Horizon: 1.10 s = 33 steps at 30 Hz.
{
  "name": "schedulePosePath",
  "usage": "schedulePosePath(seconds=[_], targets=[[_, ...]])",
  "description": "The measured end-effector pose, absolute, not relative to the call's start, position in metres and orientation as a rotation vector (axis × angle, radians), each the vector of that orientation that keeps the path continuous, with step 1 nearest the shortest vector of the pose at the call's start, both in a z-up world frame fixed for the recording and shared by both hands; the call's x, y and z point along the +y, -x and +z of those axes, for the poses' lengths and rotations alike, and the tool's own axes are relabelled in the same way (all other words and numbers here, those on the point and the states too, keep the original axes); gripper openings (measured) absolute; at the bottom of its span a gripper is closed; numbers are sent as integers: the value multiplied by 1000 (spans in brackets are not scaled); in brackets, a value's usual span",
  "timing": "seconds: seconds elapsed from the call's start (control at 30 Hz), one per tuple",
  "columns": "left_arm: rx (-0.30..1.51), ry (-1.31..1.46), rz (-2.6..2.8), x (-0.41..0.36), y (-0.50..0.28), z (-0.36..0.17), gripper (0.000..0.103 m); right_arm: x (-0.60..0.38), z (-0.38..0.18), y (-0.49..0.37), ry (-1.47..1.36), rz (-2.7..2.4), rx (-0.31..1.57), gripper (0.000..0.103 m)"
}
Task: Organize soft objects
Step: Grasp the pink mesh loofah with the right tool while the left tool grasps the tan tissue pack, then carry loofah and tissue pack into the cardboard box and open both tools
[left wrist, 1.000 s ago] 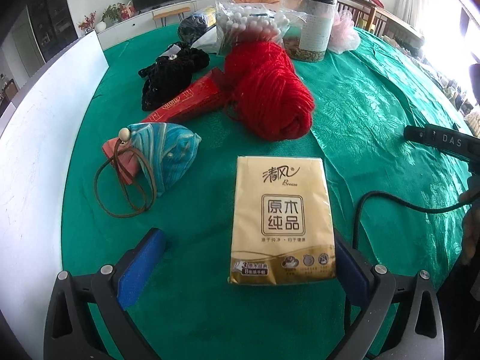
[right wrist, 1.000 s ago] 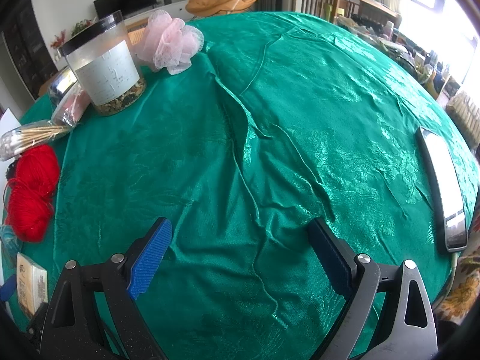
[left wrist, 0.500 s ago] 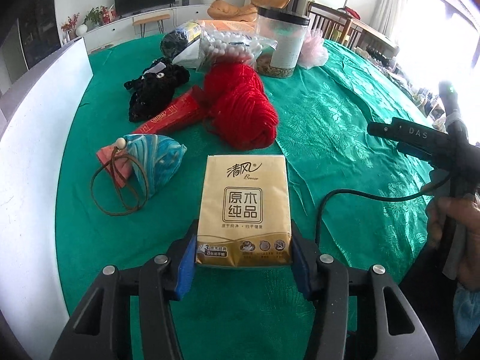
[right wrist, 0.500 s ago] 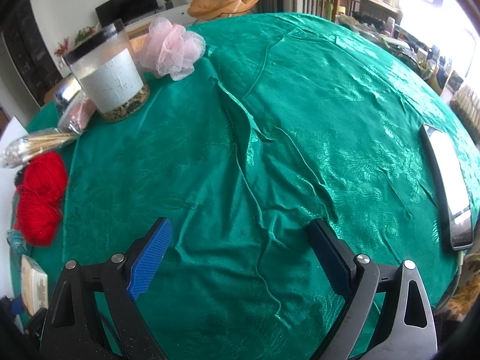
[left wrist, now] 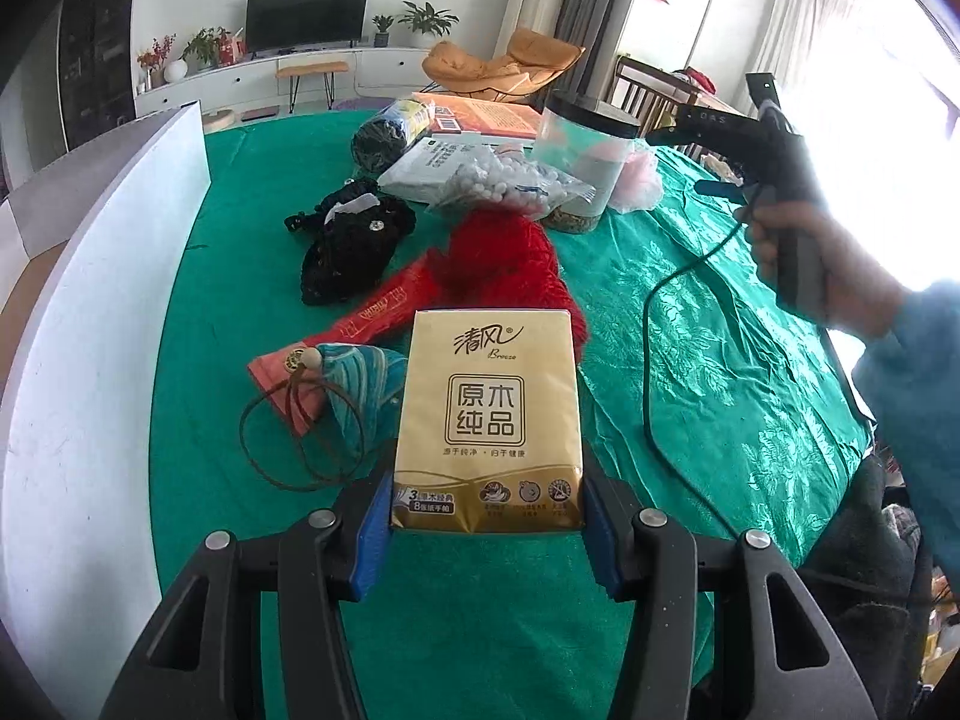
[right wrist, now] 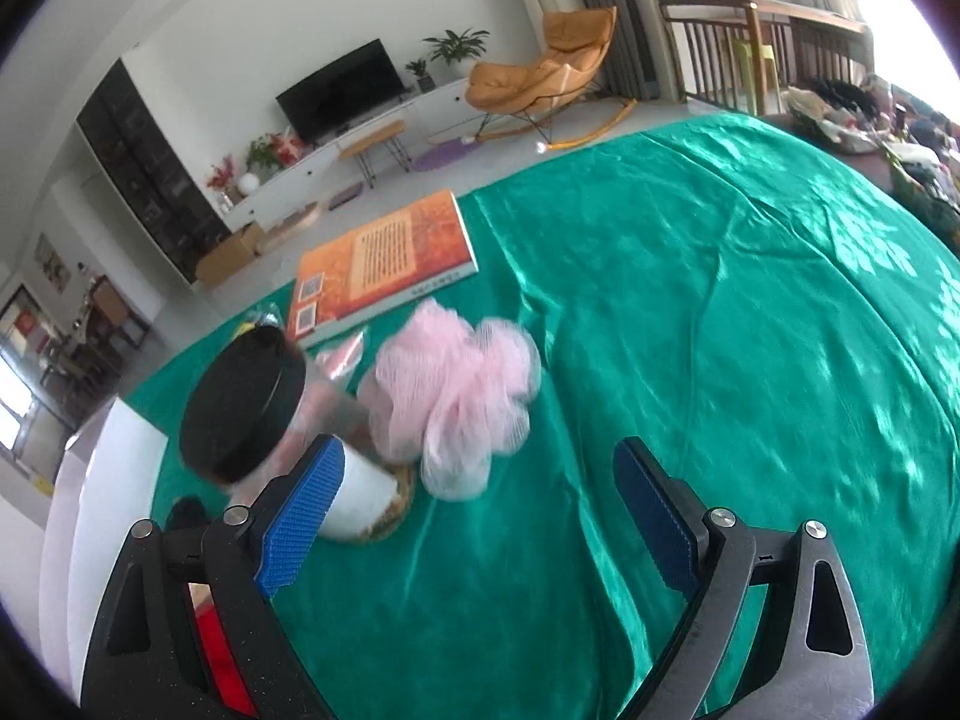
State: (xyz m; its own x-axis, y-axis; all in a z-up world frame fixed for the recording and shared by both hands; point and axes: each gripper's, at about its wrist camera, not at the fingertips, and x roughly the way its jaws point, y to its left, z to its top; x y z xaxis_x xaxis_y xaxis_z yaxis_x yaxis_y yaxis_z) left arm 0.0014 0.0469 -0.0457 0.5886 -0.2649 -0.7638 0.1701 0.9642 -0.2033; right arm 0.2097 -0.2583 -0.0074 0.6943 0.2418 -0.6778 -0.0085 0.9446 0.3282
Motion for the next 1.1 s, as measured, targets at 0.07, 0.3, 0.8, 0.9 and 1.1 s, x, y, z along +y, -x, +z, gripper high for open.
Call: schedulePosePath(seconds=[0.07,0.3,0.8,0.9,1.1], targets=[[913,119,-246,50,-5,-47,53,-256,-15,-237,-334,148,821,92],[920,133,-267,49,-4,-48,53,-265,-42,-269,-510,237,934,10],[748,271,-202,120,34,37,53,-195,75,-86,-429,492,685,10],[716,275,-81,165,52,54,53,-132,101,-56,-382,654,662,10],[719,278,212,257,88,48,53,9,107,-20,-290,949,701,10]])
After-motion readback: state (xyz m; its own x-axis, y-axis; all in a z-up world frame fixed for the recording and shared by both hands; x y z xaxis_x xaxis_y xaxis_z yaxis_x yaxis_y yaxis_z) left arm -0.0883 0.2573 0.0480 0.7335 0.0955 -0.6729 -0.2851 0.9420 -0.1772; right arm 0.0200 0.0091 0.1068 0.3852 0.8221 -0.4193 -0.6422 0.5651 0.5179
